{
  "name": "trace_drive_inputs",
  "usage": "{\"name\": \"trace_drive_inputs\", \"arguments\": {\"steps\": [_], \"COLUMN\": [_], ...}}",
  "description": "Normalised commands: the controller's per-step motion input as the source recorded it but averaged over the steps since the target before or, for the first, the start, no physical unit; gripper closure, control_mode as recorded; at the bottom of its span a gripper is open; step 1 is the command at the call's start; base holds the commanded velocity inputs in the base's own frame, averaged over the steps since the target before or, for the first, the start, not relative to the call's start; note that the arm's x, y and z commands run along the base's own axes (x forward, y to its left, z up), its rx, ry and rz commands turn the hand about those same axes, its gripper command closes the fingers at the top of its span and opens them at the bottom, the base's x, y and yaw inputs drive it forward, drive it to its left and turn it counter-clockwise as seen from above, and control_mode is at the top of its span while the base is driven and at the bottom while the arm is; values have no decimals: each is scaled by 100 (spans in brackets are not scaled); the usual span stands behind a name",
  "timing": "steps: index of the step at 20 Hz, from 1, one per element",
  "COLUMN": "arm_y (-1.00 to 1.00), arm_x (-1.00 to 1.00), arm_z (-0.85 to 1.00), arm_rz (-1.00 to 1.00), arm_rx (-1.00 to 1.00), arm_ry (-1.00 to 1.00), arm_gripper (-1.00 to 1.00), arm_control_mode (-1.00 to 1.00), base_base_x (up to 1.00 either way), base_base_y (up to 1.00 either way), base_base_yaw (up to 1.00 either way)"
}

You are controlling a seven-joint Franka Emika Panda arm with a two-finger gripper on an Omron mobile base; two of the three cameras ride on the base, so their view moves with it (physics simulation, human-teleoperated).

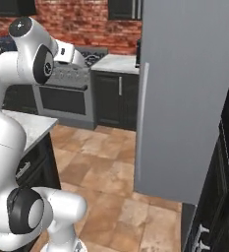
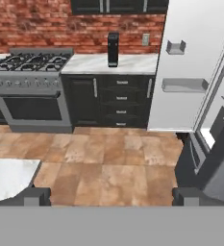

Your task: Retrieve the butter from the fridge and place it on a plate on the dining table. Then retrieve the butter knife by the fridge and place it near the plate.

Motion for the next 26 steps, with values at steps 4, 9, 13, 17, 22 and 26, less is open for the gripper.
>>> {"name": "trace_drive_inputs", "arguments": {"steps": [4,9,13,17,22,26], "arm_y": [0,0,0,0,0,0], "arm_x": [0,0,0,0,0,0], "arm_z": [0,0,0,0,0,0], "arm_rz": [0,0,0,0,0,0], "arm_rx": [0,0,0,0,0,0], "arm_ry": [0,0,0,0,0,0], "arm_gripper": [-100,-100,-100,-100,-100,-100], "arm_control_mode": [100,100,100,100,100,100], "base_base_x": [100,99,97,100,100,100], "base_base_y": [1,7,17,21,22,26], "base_base_yaw": [4,2,0,0,0,0]}}
